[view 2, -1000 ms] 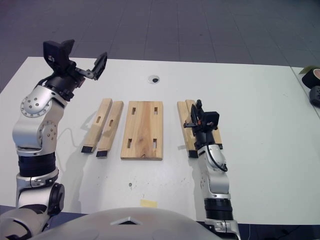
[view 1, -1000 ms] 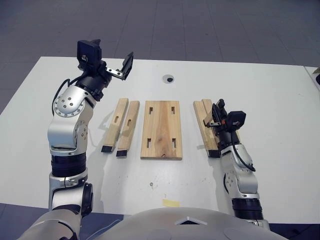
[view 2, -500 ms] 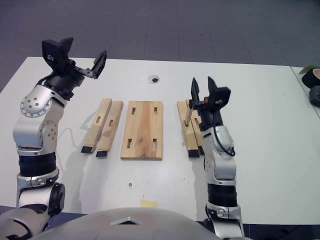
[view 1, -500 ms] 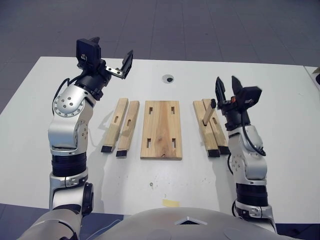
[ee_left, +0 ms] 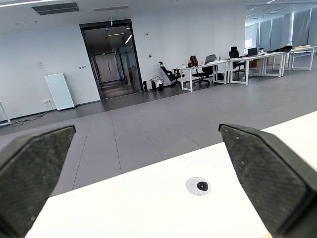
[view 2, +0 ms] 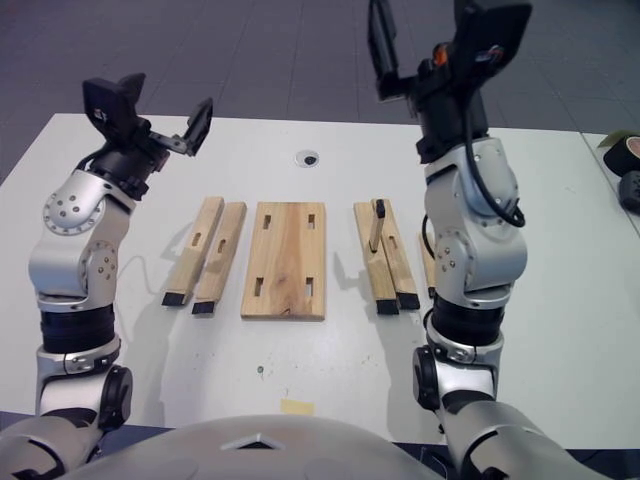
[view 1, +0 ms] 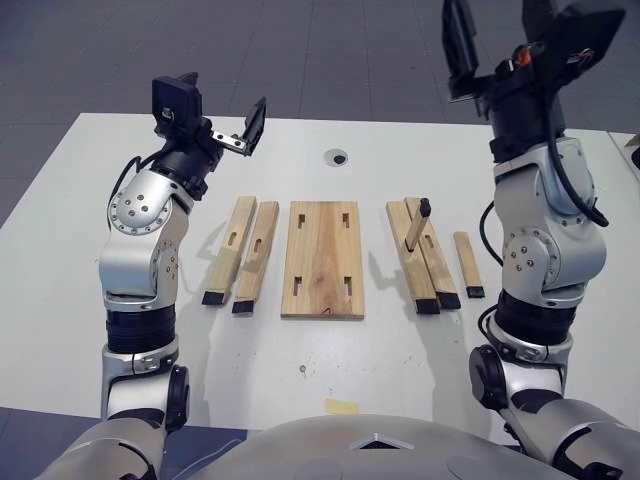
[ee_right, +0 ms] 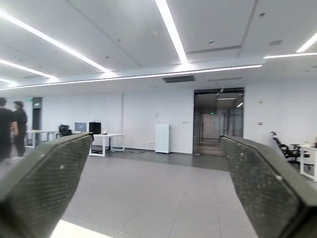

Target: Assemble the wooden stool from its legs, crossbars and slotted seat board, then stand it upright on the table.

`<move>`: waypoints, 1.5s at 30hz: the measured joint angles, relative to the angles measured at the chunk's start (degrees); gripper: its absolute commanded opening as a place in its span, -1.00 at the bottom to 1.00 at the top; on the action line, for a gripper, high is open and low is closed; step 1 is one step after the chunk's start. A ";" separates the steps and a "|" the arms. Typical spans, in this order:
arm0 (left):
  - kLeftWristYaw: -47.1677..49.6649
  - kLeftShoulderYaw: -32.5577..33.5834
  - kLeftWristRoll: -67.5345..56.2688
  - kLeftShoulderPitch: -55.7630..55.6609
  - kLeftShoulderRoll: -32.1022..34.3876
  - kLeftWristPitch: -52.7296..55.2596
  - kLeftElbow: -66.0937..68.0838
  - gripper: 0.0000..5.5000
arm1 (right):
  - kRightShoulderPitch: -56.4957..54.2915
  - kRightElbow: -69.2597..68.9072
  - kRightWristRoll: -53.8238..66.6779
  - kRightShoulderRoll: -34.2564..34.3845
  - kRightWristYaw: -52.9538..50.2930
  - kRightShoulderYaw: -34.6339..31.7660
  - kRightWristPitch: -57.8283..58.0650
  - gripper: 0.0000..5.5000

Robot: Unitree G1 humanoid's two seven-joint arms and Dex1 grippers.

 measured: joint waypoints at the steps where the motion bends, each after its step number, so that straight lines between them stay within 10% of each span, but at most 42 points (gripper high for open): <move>1: 0.00 -0.02 0.03 0.00 -0.01 -0.01 0.00 0.96 | 0.54 0.06 -0.11 0.17 0.16 0.60 0.02 0.96; 16: 0.06 -0.30 0.33 0.25 -1.31 0.03 -0.14 0.96 | 19.33 20.53 -5.71 0.96 7.71 5.20 -17.14 0.96; 30: -0.47 4.64 0.26 0.31 1.66 -0.38 0.31 0.96 | 12.15 -6.62 2.83 2.28 2.41 1.01 -7.39 0.96; 45: -1.59 6.50 -0.39 7.81 3.93 2.34 -2.35 0.96 | 46.07 -12.23 2.36 0.12 1.78 7.71 1.66 0.96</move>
